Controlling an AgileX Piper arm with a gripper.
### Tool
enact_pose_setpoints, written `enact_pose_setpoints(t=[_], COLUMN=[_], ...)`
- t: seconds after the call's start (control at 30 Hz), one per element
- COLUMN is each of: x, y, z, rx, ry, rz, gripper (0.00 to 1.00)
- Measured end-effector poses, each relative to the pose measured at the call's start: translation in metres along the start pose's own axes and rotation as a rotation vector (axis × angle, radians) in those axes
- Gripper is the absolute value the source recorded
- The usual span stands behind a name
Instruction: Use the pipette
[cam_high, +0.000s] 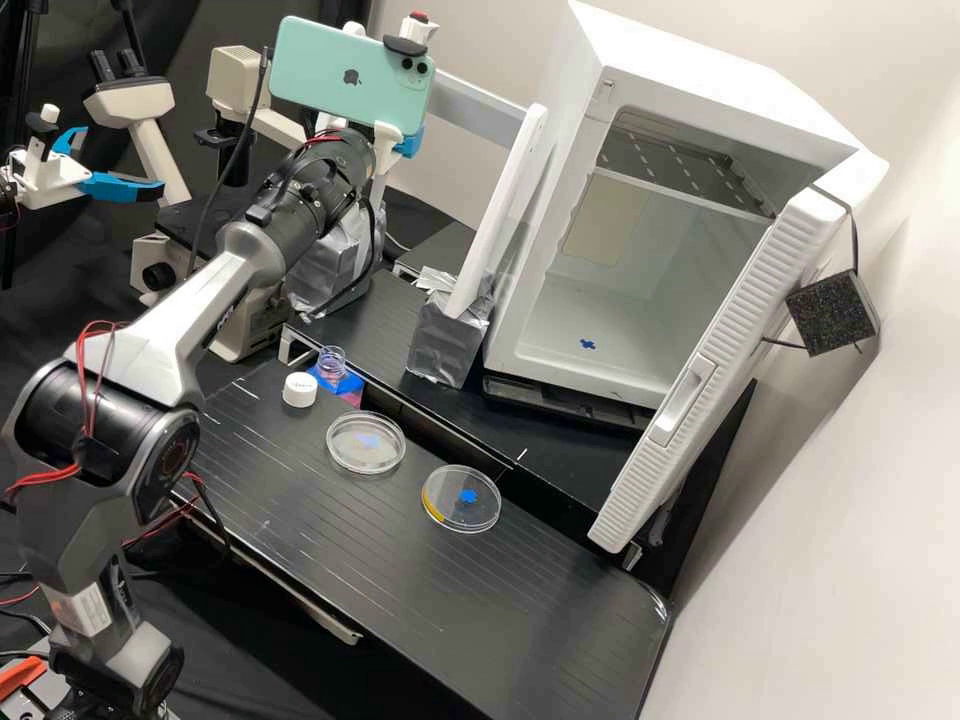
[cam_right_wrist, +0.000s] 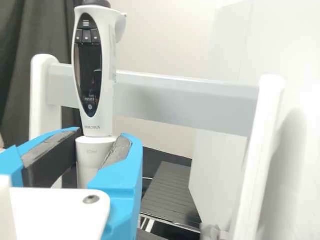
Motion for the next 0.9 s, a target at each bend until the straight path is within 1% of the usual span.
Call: enact_pose_setpoints(t=[0.13,0.27,0.4,0.5,0.67,0.87,0.9], x=[0.007,0.014,0.017,0.017,0.019,0.029,0.031], y=[0.001,0.002,0.0,0.0,-0.001,-0.004,-0.004], z=[0.005,0.012,0.015,0.016,0.014,0.014,0.014], rx=[0.003,0.026,0.035,0.025,0.019,0.027,0.02], ry=[-0.018,-0.036,-0.048,-0.063,-0.069,-0.082,-0.086], rz=[0.003,0.001,-0.01,-0.016,-0.014,-0.036,-0.04], gripper=[0.0,0.0,0.0,0.0,0.0,0.0,0.0])
